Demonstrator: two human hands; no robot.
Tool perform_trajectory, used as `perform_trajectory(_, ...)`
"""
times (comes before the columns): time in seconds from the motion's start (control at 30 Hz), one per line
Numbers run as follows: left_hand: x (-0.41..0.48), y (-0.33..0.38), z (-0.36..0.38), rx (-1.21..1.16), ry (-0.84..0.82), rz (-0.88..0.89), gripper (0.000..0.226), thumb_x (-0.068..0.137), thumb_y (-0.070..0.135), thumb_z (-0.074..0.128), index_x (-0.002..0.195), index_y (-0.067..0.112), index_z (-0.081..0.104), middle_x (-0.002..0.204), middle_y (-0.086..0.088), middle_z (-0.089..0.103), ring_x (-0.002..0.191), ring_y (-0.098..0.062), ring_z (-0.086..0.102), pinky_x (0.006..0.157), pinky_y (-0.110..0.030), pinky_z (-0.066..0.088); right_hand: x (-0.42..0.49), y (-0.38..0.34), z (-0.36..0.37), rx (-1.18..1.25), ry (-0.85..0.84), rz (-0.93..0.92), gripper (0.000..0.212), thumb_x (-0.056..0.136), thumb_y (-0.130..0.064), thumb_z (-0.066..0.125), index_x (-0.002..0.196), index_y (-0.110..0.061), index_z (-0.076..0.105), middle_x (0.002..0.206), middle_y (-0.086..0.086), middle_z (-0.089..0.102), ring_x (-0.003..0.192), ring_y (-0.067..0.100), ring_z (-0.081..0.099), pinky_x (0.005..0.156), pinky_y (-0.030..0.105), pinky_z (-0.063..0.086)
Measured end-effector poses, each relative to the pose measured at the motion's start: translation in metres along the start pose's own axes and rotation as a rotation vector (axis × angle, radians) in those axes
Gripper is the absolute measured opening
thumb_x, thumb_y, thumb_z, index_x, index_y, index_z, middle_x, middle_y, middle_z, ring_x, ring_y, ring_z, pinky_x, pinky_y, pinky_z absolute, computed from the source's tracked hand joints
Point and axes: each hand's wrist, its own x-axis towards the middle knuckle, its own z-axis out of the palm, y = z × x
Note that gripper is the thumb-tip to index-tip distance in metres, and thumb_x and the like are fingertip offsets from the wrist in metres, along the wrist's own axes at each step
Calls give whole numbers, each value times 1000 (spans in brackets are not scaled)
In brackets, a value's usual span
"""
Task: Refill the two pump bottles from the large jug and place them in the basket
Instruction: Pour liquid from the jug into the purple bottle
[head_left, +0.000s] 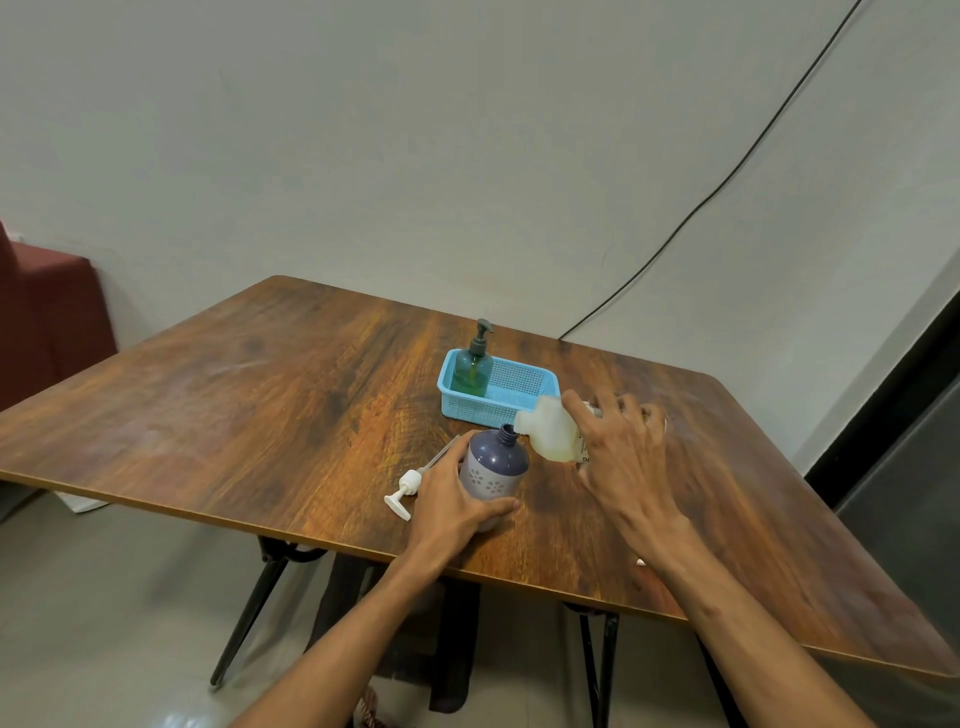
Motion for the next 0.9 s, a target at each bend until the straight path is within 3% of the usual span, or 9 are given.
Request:
perform_trajectory(0.23, 0, 1, 1, 10, -4, -3, 83, 58, 39, 94, 125, 45, 45, 117, 23, 59, 109, 13, 54, 84, -3, 44, -2, 1, -1, 8, 0, -2, 90, 44, -18, 92, 124, -23, 49, 109, 14, 61, 91, 36, 60, 75, 49, 48)
perform_trajectory(0.6, 1, -1, 2, 3, -2, -14, 91, 56, 45, 92, 135, 32, 49, 122, 17, 62, 112, 1, 59, 96, -25, 53, -2, 1, -1, 28, -12, 4, 93, 44, -17, 93, 124, -24, 46, 110, 14, 61, 92, 37, 60, 76, 51, 49)
perform_trajectory(0.9, 1, -2, 3, 12, -7, -22, 92, 56, 44, 93, 135, 32, 49, 125, 16, 61, 112, 2, 58, 94, -19, 51, -3, 1, -2, 14, -12, 4, 91, 44, -17, 92, 124, -24, 49, 107, 13, 61, 91, 36, 60, 76, 51, 49)
